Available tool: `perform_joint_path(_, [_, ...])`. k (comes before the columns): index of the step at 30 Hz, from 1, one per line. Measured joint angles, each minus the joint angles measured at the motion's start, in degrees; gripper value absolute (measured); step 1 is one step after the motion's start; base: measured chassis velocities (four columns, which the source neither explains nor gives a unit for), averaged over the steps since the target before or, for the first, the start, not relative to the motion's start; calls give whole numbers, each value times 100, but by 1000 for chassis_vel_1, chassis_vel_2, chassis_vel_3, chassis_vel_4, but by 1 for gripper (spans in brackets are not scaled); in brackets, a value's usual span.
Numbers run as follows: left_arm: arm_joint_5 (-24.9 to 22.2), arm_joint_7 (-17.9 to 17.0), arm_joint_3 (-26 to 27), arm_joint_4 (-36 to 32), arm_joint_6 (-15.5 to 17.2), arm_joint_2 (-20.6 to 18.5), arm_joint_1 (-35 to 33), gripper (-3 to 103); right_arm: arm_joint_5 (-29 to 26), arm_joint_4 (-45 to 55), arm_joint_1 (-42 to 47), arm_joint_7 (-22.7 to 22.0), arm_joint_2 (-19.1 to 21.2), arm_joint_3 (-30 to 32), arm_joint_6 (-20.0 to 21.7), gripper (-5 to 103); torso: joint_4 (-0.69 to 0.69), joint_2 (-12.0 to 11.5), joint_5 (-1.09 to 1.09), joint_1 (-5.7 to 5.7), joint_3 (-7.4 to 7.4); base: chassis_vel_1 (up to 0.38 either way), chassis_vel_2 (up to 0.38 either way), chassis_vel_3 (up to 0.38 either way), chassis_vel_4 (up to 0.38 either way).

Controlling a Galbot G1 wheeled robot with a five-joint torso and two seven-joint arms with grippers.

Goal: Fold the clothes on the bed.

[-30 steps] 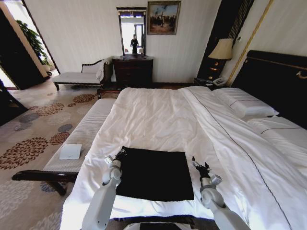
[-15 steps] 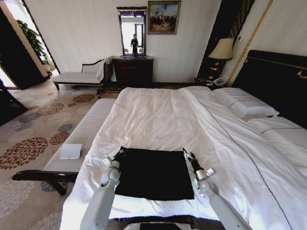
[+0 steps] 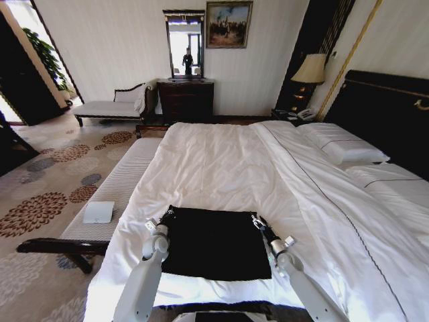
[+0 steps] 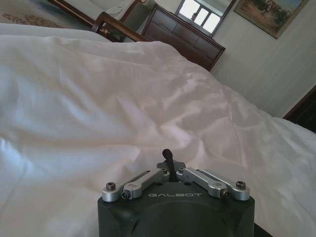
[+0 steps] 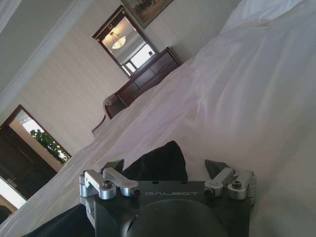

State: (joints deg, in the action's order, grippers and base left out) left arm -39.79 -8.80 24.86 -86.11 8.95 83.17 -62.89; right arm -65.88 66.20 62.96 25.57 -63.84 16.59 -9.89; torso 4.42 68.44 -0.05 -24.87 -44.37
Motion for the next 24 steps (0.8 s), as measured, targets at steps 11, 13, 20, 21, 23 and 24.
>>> perform_joint_path(11, [43, -25, 3, -14, 0, 27, -27, 0, 60, -141, -76, 9, -41, -18, -55, 56, -2, 0, 1, 0, 0, 0, 0, 0, 0])
perform_joint_path(13, [59, -26, 4, -16, -1, 42, -34, 0, 101, -163, -85, 3, -38, -14, -120, 44, -3, 0, 2, 0, 0, 0, 0, 0, 0])
perform_joint_path(20, [93, -32, -2, -57, -4, 79, -60, 0, 159, -32, -12, 91, 3, -12, -237, 18, -1, 0, 2, 0, 0, 0, 0, 0, 0])
perform_joint_path(21, [98, -34, -3, -67, -5, 84, -67, 0, 162, 5, 4, 108, 8, -11, -248, 13, -1, 0, 2, 0, -1, 0, 0, 0, 0])
perform_joint_path(23, [105, -37, -3, -82, -5, 88, -76, 0, 164, 64, 29, 119, 17, -2, -267, 7, -2, 0, 2, 0, 0, 0, 0, 0, 0])
perform_joint_path(24, [108, -38, 2, -108, -6, 91, -91, 0, 164, 145, 59, 121, 29, 18, -309, 3, -2, 0, 2, 0, -1, 0, 0, 0, 0])
